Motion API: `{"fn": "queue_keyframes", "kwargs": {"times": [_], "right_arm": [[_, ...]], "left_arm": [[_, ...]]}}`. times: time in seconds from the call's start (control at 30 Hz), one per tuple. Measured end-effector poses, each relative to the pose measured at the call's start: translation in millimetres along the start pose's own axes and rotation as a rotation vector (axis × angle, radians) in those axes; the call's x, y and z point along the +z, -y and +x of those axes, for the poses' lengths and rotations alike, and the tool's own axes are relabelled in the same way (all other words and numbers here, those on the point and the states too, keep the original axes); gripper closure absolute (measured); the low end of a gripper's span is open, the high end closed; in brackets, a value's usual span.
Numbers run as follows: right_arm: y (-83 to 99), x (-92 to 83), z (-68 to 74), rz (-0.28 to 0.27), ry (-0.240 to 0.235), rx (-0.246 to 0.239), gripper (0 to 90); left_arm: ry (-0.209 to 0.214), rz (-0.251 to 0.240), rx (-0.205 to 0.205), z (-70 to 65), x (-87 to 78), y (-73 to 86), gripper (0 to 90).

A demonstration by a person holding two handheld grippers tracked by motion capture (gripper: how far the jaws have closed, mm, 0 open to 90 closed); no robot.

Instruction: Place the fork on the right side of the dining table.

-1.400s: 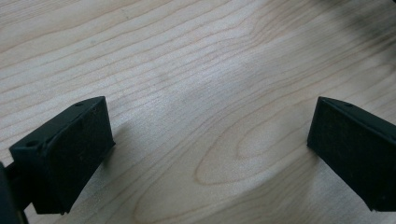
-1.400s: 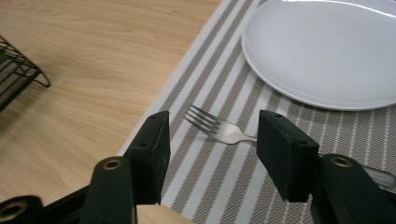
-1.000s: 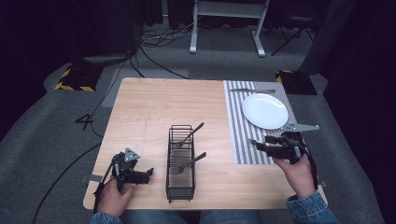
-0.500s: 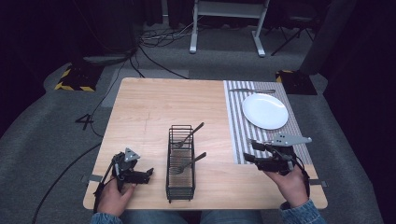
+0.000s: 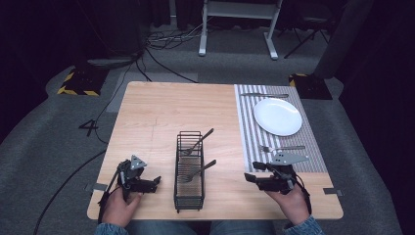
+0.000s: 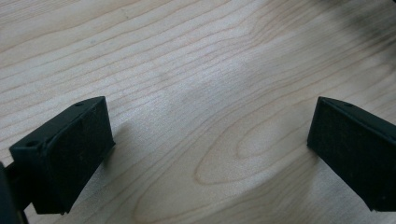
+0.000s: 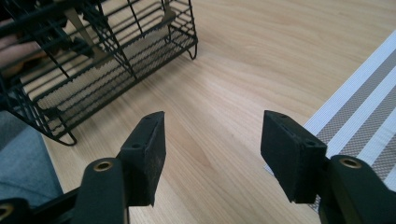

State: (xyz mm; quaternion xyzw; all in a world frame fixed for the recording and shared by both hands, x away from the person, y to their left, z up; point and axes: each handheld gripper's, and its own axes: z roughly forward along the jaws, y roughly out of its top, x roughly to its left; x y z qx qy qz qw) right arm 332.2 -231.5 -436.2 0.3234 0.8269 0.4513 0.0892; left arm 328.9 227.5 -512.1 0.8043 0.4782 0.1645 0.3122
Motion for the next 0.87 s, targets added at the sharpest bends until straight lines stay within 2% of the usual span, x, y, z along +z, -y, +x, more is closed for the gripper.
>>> {"fn": "queue_keyframes", "kwargs": {"times": [0.13, 0.2, 0.33, 0.63, 0.7, 0.73, 0.77, 0.8, 0.83, 0.87], "right_arm": [[4.7, 11.8, 1.5, 0.041, 0.001, -0.02, 37.3], [7.1, 17.9, -0.5, 0.077, 0.006, -0.004, 37.4], [12.9, 25.2, -3.6, 0.084, 0.005, 0.015, 37.5], [28.4, 39.7, -7.6, 0.099, 0.046, -0.012, 35.0], [35.6, 47.5, -5.4, 0.127, 0.066, -0.058, 26.9], [35.6, 47.5, -5.4, 0.127, 0.066, -0.058, 26.9], [44.7, 58.1, -1.0, 0.166, 0.093, -0.136, 6.9], [44.7, 58.1, -1.0, 0.166, 0.093, -0.136, 6.9], [47.5, 61.6, 2.4, 0.152, 0.087, -0.163, 4.0], [47.4, 62.0, 2.0, 0.161, 0.068, -0.15, 3.4]], "left_arm": [[0.0, 0.0, 0.001, 0.1, 0.0, 0.0, 0.2], [0.0, 0.0, 0.0, 0.0, 0.0, 0.0, 0.2], [0.0, 0.0, 0.0, 0.0, 0.0, 0.0, 0.2], [0.0, 0.0, 0.0, 0.0, 0.0, 0.0, 0.2], [0.0, 0.0, 0.0, 0.0, 0.0, 0.0, 0.2], [0.0, 0.0, 0.0, 0.0, 0.0, 0.0, 0.2], [0.001, -0.002, 0.0, 0.0, 0.1, 0.1, 0.2], [0.001, -0.002, 0.0, 0.0, 0.1, 0.1, 0.2], [0.001, 0.0, 0.0, 0.0, 0.0, 0.0, 0.2], [0.0, -0.001, 0.0, -0.1, 0.0, 0.1, 0.2]]}}
